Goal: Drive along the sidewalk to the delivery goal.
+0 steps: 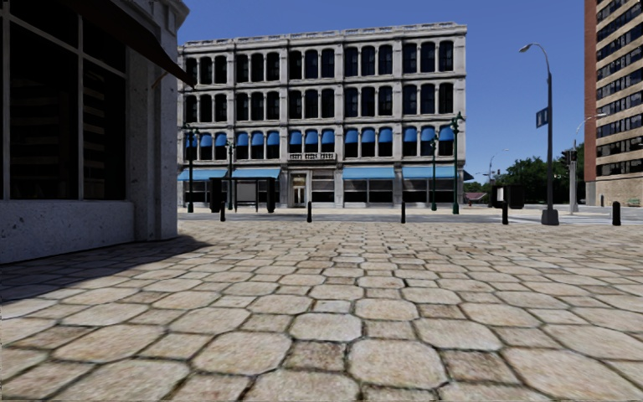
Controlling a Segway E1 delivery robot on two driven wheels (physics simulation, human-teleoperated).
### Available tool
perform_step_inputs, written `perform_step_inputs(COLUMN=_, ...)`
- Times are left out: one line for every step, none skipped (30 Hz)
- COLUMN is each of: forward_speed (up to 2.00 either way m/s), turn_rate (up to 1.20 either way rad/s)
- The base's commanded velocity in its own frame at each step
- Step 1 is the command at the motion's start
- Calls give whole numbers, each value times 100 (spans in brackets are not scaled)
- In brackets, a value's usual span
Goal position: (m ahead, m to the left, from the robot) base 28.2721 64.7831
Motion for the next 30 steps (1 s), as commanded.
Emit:
perform_step_inputs(forward_speed=200, turn_rate=0)
perform_step_inputs(forward_speed=200, turn_rate=0)
perform_step_inputs(forward_speed=200, turn_rate=0)
perform_step_inputs(forward_speed=200, turn_rate=0)
perform_step_inputs(forward_speed=200, turn_rate=0)
perform_step_inputs(forward_speed=200, turn_rate=0)
perform_step_inputs(forward_speed=200, turn_rate=0)
perform_step_inputs(forward_speed=200, turn_rate=0)
perform_step_inputs(forward_speed=200, turn_rate=0)
perform_step_inputs(forward_speed=200, turn_rate=0)
perform_step_inputs(forward_speed=200, turn_rate=0)
perform_step_inputs(forward_speed=200, turn_rate=0)
perform_step_inputs(forward_speed=200, turn_rate=0)
perform_step_inputs(forward_speed=200, turn_rate=0)
perform_step_inputs(forward_speed=200, turn_rate=0)
perform_step_inputs(forward_speed=200, turn_rate=0)
perform_step_inputs(forward_speed=200, turn_rate=0)
perform_step_inputs(forward_speed=200, turn_rate=0)
perform_step_inputs(forward_speed=200, turn_rate=0)
perform_step_inputs(forward_speed=200, turn_rate=0)
perform_step_inputs(forward_speed=200, turn_rate=0)
perform_step_inputs(forward_speed=200, turn_rate=0)
perform_step_inputs(forward_speed=200, turn_rate=0)
perform_step_inputs(forward_speed=200, turn_rate=0)
perform_step_inputs(forward_speed=200, turn_rate=0)
perform_step_inputs(forward_speed=200, turn_rate=0)
perform_step_inputs(forward_speed=200, turn_rate=0)
perform_step_inputs(forward_speed=200, turn_rate=0)
perform_step_inputs(forward_speed=200, turn_rate=0)
perform_step_inputs(forward_speed=200, turn_rate=0)
